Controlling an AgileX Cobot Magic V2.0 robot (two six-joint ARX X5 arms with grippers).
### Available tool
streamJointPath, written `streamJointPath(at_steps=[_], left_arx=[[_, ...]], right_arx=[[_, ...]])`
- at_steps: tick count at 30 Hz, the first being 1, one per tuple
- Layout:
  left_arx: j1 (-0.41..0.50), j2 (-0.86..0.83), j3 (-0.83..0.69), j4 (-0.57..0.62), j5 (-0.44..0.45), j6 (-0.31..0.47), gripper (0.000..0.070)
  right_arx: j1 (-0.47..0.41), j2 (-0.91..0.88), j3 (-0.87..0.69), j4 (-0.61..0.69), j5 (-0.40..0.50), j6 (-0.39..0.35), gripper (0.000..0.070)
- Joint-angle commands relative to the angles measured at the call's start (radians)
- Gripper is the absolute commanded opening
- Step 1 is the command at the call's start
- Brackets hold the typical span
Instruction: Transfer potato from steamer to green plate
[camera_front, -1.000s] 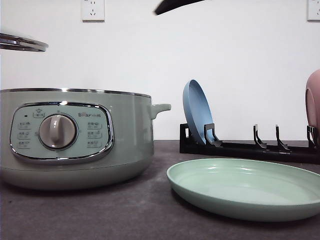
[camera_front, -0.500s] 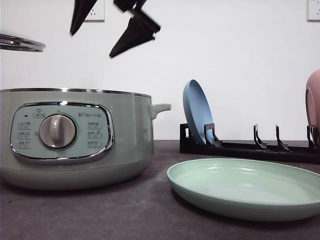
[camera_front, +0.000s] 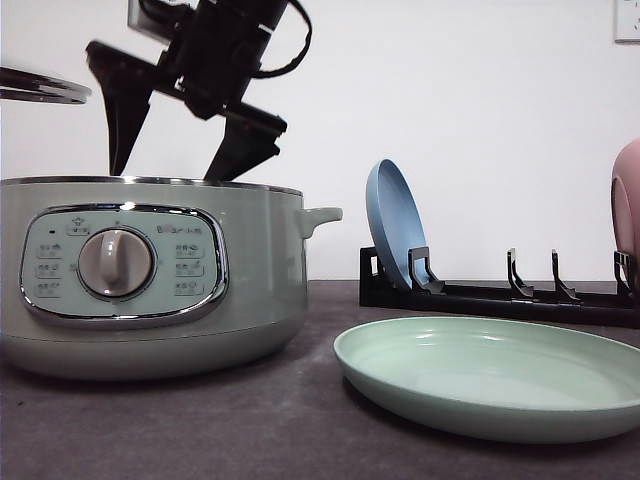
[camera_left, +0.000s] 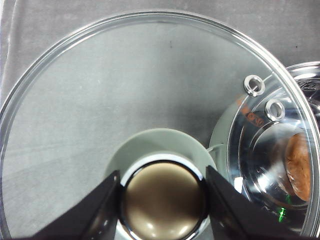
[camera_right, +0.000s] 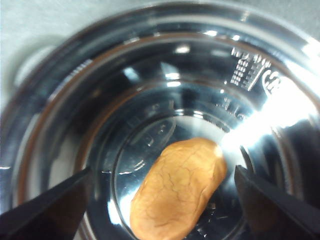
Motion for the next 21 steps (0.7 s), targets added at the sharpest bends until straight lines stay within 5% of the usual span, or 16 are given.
streamJointPath(at_steps=[1,21], left_arx=[[0.002,-0.01,0.027,0.032,-0.004,0.002,0.0001],[0.002,-0.01,0.027,0.033,-0.004,0.002,0.0001]], right_arx=[[0.014,0.04,0.027,0.006,0.008,0.018,0.0572],[0.033,0.12,0.027,0.0,0.063,0.018,0.0555]])
